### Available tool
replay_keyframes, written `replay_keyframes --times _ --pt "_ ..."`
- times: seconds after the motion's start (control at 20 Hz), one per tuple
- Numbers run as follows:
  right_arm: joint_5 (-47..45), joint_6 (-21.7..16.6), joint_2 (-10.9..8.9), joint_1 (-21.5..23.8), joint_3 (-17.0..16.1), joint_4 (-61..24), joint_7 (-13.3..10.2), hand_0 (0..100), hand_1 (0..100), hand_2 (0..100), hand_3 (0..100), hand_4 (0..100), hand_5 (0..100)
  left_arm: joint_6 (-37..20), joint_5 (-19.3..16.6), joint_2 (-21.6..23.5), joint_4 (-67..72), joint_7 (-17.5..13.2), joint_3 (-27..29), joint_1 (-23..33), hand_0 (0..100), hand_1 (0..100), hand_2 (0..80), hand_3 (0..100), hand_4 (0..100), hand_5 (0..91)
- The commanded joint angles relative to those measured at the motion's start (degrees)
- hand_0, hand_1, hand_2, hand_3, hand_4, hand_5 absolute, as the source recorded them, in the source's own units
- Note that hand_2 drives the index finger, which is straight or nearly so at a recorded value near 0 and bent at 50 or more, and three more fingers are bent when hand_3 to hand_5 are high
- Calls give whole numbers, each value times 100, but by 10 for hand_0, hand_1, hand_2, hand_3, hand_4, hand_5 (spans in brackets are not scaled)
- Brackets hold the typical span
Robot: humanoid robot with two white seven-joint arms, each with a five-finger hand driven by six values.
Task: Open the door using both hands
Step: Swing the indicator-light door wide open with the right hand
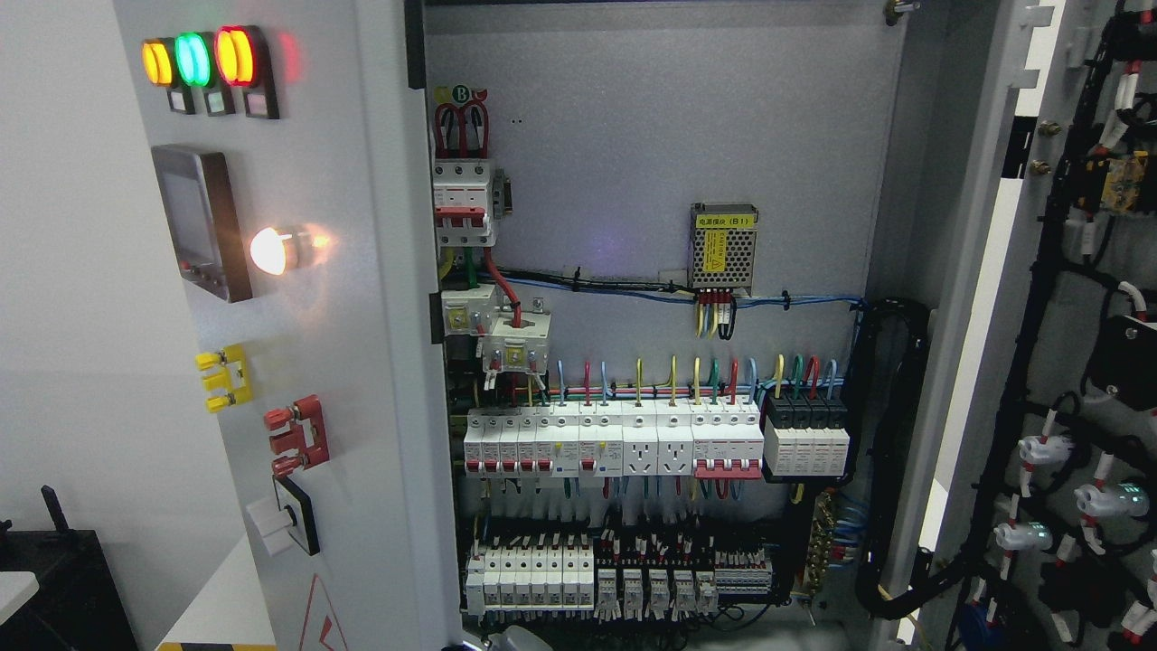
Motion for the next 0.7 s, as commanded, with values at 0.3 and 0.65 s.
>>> replay_keyframes --times 0.3,0.65 --pt "8 2 383 47 432 -230 1 0 0 0 0 0 0 -1 0 0 0 0 1 0 0 0 0 0 30 0" --pt "16 2 445 38 617 -230 -7 0 0 0 0 0 0 -1 0 0 0 0 1 0 0 0 0 0 30 0"
